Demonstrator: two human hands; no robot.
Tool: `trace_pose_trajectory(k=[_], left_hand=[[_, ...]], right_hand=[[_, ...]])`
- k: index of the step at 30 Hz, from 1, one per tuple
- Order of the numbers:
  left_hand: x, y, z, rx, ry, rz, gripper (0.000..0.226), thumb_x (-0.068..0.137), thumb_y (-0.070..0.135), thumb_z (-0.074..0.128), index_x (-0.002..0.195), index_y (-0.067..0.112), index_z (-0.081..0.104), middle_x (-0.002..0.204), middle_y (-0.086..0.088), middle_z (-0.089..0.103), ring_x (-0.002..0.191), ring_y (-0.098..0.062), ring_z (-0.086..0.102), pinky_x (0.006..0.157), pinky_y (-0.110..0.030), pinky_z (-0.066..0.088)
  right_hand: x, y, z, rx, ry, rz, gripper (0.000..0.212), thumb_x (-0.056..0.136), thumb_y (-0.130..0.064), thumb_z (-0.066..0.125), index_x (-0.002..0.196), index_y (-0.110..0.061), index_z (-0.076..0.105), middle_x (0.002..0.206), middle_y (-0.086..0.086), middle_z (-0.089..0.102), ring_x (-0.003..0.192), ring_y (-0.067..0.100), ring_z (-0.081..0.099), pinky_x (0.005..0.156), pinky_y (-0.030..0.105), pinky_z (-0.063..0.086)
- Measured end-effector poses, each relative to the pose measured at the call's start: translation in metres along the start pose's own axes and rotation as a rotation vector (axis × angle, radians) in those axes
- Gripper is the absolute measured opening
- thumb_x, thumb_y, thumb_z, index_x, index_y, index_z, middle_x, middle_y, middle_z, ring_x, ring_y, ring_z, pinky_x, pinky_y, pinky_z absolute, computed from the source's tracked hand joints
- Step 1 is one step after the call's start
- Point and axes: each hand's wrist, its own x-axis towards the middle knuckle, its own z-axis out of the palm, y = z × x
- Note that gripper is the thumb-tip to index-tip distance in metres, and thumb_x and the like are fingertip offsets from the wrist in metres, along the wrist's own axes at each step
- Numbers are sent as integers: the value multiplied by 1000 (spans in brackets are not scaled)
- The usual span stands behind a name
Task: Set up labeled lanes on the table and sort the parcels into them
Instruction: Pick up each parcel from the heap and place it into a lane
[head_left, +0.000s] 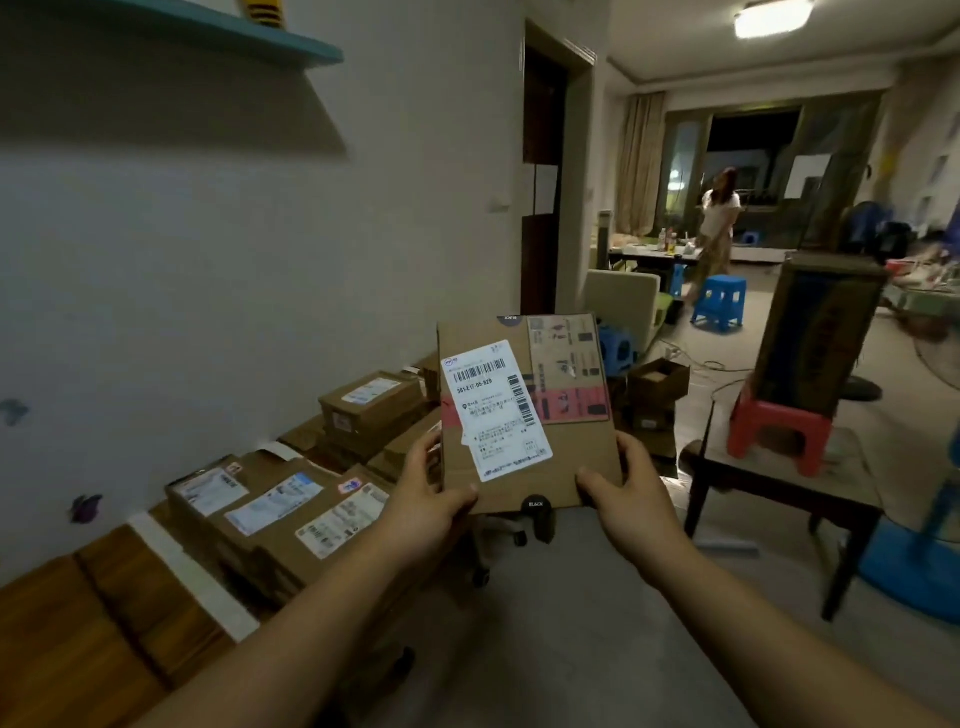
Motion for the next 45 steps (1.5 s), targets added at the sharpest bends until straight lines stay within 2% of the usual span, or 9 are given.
trace_pose_trajectory(k=[7, 10, 15, 18, 24, 31, 35, 39, 45], left_hand=[[93, -11, 6, -19, 47, -11, 62, 92, 17, 58, 140, 37, 24, 115, 12, 50, 80, 0, 55, 56, -12, 53], [134, -15, -5, -39, 68, -70, 64, 91, 19, 60, 143, 34, 26, 136, 2, 49, 106, -16, 58, 85, -33, 54], [179, -24, -17, -21, 6, -167, 61, 91, 19, 59, 143, 35, 29, 113, 12, 55, 96, -16, 63, 71, -37, 59], [197, -27, -24, 1, -14, -241, 62, 90, 18, 60, 143, 36, 31, 112, 7, 57, 95, -20, 65, 71, -38, 60], [218, -25, -3, -4, 49, -337, 56, 91, 19, 58, 140, 36, 36, 114, 3, 57, 98, -21, 64, 79, -44, 59], [242, -21, 43, -35, 221, -394, 53, 93, 14, 54, 140, 32, 35, 108, 0, 59, 93, -22, 66, 82, -44, 57], [249, -18, 59, 19, 242, -437, 47, 95, 15, 51, 136, 34, 38, 111, -3, 59, 94, -24, 66, 83, -46, 56], [254, -16, 61, 160, 336, -381, 40, 95, 22, 52, 131, 35, 44, 115, 3, 59, 99, -19, 62, 89, -44, 54], [271, -10, 32, 319, 565, -261, 56, 88, 27, 63, 140, 26, 41, 135, -2, 51, 110, -20, 58, 90, -41, 54]], right_hand=[[88, 15, 19, -56, -159, 18, 85, 80, -3, 67, 138, -46, 23, 113, -8, 51, 94, 19, 59, 70, 45, 60], [132, 19, 35, -112, -111, 34, 70, 82, -19, 70, 138, -34, 30, 125, -5, 46, 109, 20, 53, 81, 41, 56], [197, 24, 51, -57, 32, 122, 25, 90, -37, 59, 107, -27, 44, 109, 1, 57, 96, 22, 61, 86, 51, 54], [226, 28, 51, -38, -34, 97, 56, 92, -38, 56, 141, -32, 29, 120, -6, 51, 106, 22, 60, 92, 51, 51], [282, 45, 51, -14, -107, 109, 46, 84, -33, 69, 118, -33, 36, 114, 0, 53, 104, 23, 58, 92, 50, 51], [346, 54, 27, -48, -282, 23, 84, 80, -24, 74, 145, -33, 22, 140, 6, 39, 123, 26, 46, 102, 48, 43], [371, 68, 15, -123, -317, 7, 53, 84, -25, 69, 128, -24, 40, 136, 6, 36, 119, 25, 45, 91, 31, 39], [375, 75, 21, -19, -383, 49, 36, 90, -23, 63, 112, -26, 35, 99, -3, 60, 78, 6, 61, 61, 22, 44], [382, 65, 50, -27, -334, -21, 18, 94, -41, 51, 105, -36, 37, 101, -6, 57, 93, 14, 59, 73, 33, 46]])
